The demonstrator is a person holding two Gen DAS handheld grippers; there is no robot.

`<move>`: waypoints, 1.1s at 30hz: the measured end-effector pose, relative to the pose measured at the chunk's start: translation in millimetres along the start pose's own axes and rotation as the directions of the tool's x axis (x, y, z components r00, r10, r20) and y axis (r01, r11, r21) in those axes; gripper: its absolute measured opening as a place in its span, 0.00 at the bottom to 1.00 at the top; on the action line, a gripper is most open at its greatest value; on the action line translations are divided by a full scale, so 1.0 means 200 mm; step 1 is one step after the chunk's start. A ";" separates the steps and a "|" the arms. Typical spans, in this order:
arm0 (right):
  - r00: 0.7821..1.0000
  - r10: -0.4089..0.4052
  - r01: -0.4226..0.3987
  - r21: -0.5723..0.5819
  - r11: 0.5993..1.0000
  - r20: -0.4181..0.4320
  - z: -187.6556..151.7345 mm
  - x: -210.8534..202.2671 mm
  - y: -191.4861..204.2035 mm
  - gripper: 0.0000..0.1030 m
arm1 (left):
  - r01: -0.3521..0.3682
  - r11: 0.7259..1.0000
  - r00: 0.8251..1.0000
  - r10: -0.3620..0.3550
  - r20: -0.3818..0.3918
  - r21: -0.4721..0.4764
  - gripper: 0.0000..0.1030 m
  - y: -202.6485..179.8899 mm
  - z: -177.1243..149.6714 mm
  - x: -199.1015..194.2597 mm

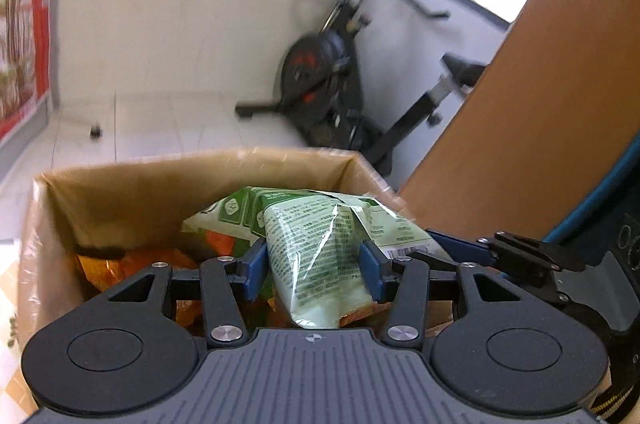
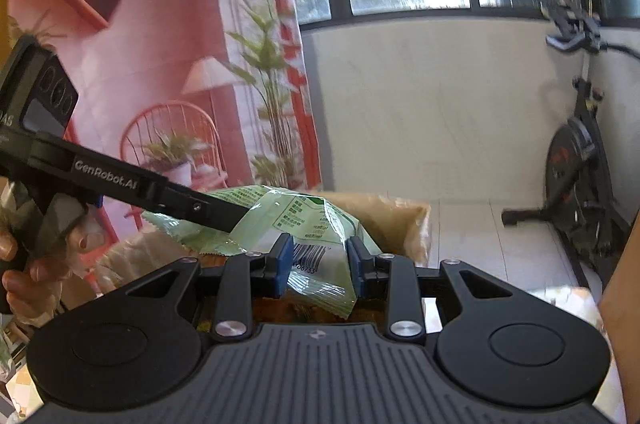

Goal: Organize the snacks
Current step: 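Carry the green bag over the box and open the left tool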

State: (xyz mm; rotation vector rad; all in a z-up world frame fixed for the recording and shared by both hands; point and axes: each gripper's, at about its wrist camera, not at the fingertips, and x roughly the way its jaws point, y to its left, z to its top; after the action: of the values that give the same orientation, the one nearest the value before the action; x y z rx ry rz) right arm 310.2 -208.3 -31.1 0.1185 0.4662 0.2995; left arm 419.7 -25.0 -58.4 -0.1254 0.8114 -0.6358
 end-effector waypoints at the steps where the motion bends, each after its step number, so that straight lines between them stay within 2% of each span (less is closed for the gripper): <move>1: 1.000 0.000 0.000 0.008 1.000 -0.018 0.00 0.02 -0.02 0.31 | 0.000 1.000 1.000 0.000 -0.018 -0.012 0.49 0.02 0.01 0.03; 4: 0.998 -0.014 0.014 0.013 1.000 -0.054 -0.01 0.08 -0.04 0.31 | -0.011 1.000 0.999 0.010 -0.043 -0.026 0.49 0.05 0.05 0.09; 11: 0.994 -0.055 0.054 -0.011 0.998 -0.099 0.00 0.19 -0.03 0.31 | -0.081 0.997 0.992 0.081 -0.096 0.004 0.52 0.04 0.13 0.20; 18: 0.979 -0.077 0.064 -0.073 0.995 -0.186 -0.02 0.27 -0.03 0.31 | -0.124 0.992 0.983 0.124 -0.136 0.010 0.60 0.03 0.08 0.24; 21: 0.978 -0.072 0.062 -0.059 0.996 -0.194 -0.03 0.27 -0.03 0.32 | -0.132 0.991 0.984 0.130 -0.122 -0.002 0.64 0.04 0.08 0.19; 24: 0.982 -0.078 0.072 -0.043 0.996 -0.170 -0.02 0.24 -0.01 0.38 | -0.163 0.987 0.982 0.164 -0.098 0.017 0.68 0.01 0.07 0.13; 26: 0.983 -0.100 0.092 -0.060 0.994 -0.155 -0.01 0.20 0.01 0.50 | -0.178 0.983 0.981 0.180 -0.074 0.035 0.70 -0.01 0.05 0.07; 29: 0.986 -0.111 0.102 -0.079 0.992 -0.126 -0.02 0.14 0.06 0.53 | -0.188 0.981 0.982 0.189 -0.023 0.042 0.78 -0.03 0.02 -0.02; 33: 0.989 -0.112 0.106 -0.064 0.992 -0.099 -0.04 0.06 0.09 0.55 | -0.261 0.964 0.965 0.259 0.035 0.049 0.81 -0.06 -0.01 -0.09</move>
State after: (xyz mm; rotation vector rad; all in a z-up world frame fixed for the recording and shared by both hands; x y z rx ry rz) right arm 312.0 -186.4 -39.9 0.0203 0.5630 0.2123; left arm 404.2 -23.7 -44.8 0.0213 0.7670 -0.4059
